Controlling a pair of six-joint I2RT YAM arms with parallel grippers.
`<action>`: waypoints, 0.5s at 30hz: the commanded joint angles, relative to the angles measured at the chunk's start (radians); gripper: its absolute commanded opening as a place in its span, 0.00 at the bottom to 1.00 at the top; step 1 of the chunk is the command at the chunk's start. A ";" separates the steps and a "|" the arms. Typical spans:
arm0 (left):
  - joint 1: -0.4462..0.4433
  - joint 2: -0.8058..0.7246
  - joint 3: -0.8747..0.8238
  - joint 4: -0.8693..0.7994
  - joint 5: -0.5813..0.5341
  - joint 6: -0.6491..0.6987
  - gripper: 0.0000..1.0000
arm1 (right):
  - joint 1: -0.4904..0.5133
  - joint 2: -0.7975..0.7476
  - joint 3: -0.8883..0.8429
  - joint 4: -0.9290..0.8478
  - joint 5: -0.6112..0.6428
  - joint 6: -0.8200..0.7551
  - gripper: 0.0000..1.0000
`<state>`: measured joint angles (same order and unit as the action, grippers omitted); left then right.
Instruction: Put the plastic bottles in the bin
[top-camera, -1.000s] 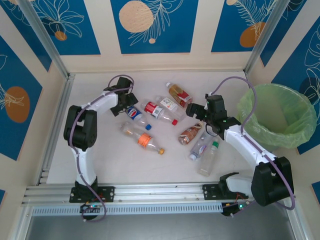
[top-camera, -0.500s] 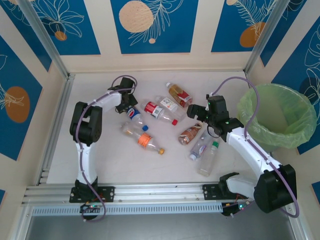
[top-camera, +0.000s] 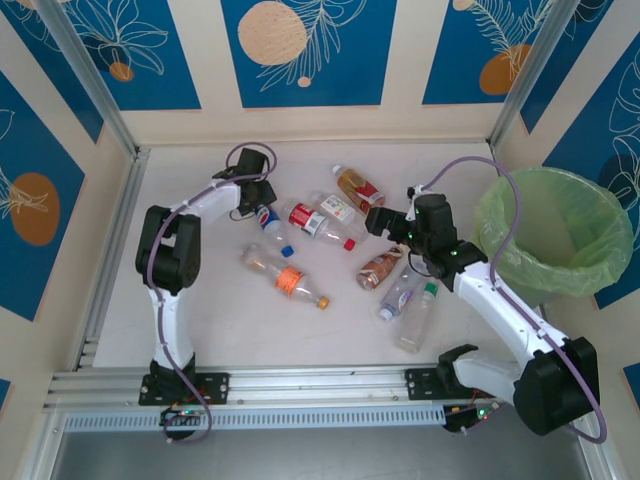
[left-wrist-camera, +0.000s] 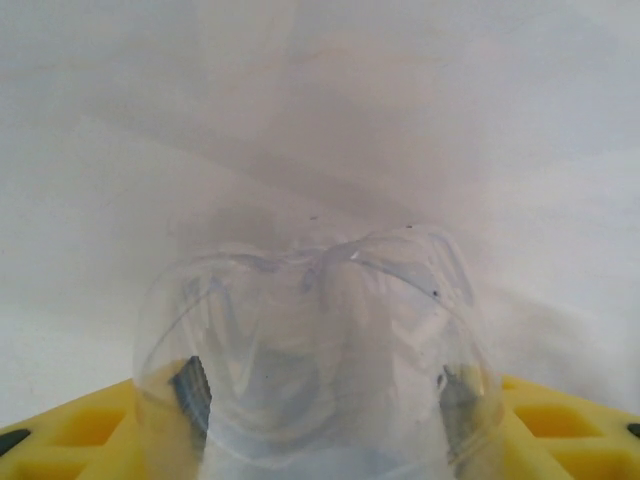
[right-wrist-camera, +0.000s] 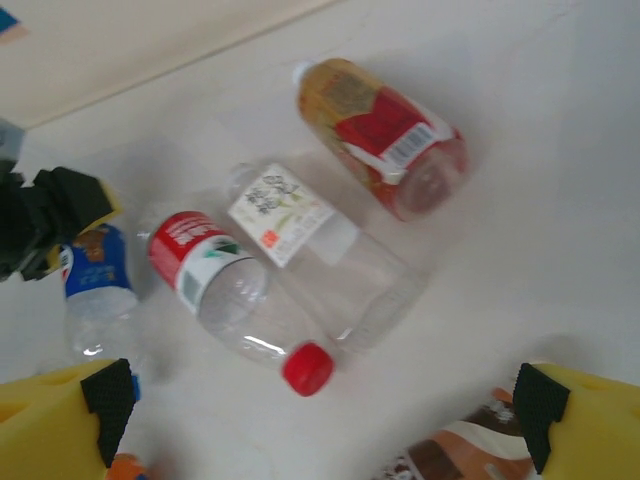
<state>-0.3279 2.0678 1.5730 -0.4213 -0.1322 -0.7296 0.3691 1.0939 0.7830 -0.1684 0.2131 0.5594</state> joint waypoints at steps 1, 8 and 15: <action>-0.008 -0.124 -0.025 0.060 0.058 0.033 0.58 | 0.019 -0.017 -0.041 0.134 -0.114 0.087 1.00; -0.009 -0.266 -0.124 0.161 0.178 0.026 0.58 | 0.038 0.000 -0.088 0.279 -0.275 0.182 0.99; -0.063 -0.387 -0.227 0.338 0.403 0.048 0.60 | 0.063 0.106 -0.006 0.312 -0.451 0.150 1.00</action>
<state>-0.3523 1.7363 1.3746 -0.1833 0.1417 -0.7067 0.4202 1.1633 0.7246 0.0929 -0.1108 0.7101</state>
